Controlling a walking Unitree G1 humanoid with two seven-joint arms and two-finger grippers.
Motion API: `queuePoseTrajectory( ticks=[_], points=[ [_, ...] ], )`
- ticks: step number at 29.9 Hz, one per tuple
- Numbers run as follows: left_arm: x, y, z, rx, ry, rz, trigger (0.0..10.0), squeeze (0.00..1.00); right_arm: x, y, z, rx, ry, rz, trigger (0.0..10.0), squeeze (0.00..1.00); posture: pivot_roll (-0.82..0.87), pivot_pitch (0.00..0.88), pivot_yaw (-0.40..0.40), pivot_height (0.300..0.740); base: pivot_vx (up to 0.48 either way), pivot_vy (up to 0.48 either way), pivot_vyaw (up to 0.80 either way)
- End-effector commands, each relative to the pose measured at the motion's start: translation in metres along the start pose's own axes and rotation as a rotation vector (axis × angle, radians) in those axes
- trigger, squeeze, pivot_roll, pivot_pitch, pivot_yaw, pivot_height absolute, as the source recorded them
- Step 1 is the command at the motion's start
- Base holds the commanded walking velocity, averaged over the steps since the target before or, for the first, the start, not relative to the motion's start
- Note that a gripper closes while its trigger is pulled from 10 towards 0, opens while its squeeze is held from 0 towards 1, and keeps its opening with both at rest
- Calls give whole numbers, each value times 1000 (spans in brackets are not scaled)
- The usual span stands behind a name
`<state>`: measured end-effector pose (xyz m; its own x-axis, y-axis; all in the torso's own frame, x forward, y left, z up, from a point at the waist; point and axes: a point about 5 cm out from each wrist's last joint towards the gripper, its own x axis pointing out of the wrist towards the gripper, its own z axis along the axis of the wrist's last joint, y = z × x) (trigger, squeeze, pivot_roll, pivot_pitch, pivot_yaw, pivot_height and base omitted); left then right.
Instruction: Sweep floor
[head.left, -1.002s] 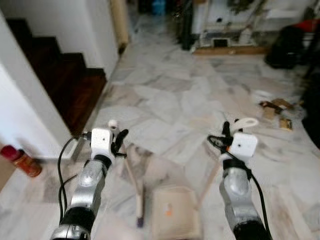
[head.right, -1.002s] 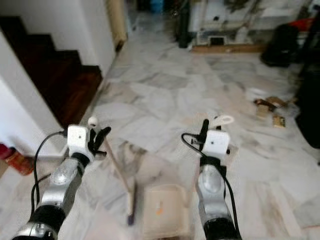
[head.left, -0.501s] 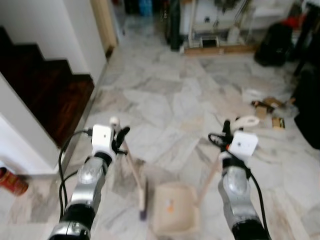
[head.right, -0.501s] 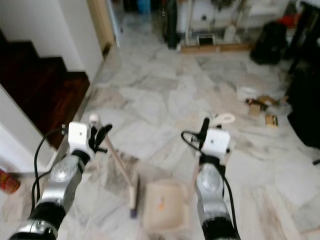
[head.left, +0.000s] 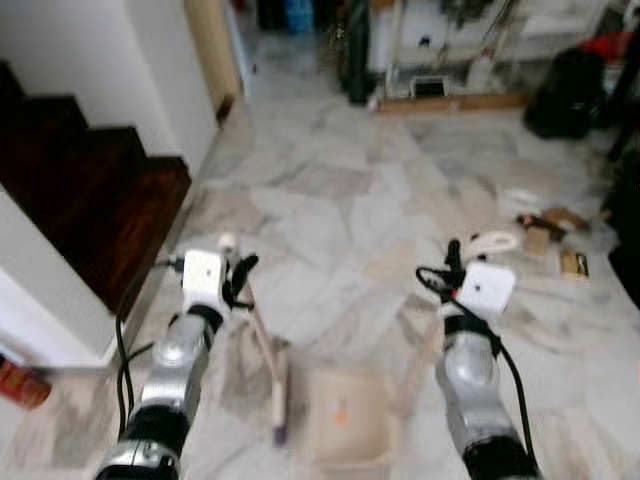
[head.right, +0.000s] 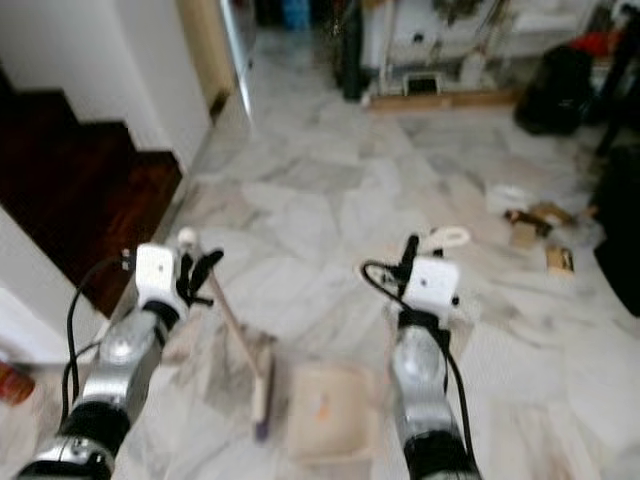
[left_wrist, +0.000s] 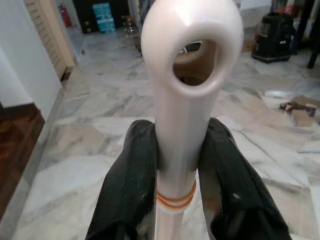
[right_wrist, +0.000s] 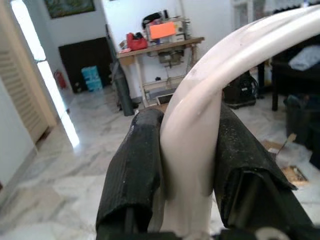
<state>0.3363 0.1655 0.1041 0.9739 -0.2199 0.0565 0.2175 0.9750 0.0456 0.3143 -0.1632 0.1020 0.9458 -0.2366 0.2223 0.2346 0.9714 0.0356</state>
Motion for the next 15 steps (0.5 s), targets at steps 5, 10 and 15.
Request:
queuePoseTrajectory(
  ticks=[5, 10, 15],
  points=[
    [4, -1, 12, 13, -58, -11, 10000, 0, 4, -4, 6, -13, -35, -7, 10000, 0, -164, 0, 109, 740, 351, 0, 0],
    [5, -2, 12, 13, -59, -14, 10000, 0, 4, -3, 6, -11, -35, -5, 10000, 0, -164, 0, 110, 740, 352, 0, 0],
    [5, -3, 12, 12, -60, -18, 10000, 0, 4, -3, 6, -11, -35, -2, 10000, 0, -165, 0, 109, 740, 351, 0, 0]
  ],
)
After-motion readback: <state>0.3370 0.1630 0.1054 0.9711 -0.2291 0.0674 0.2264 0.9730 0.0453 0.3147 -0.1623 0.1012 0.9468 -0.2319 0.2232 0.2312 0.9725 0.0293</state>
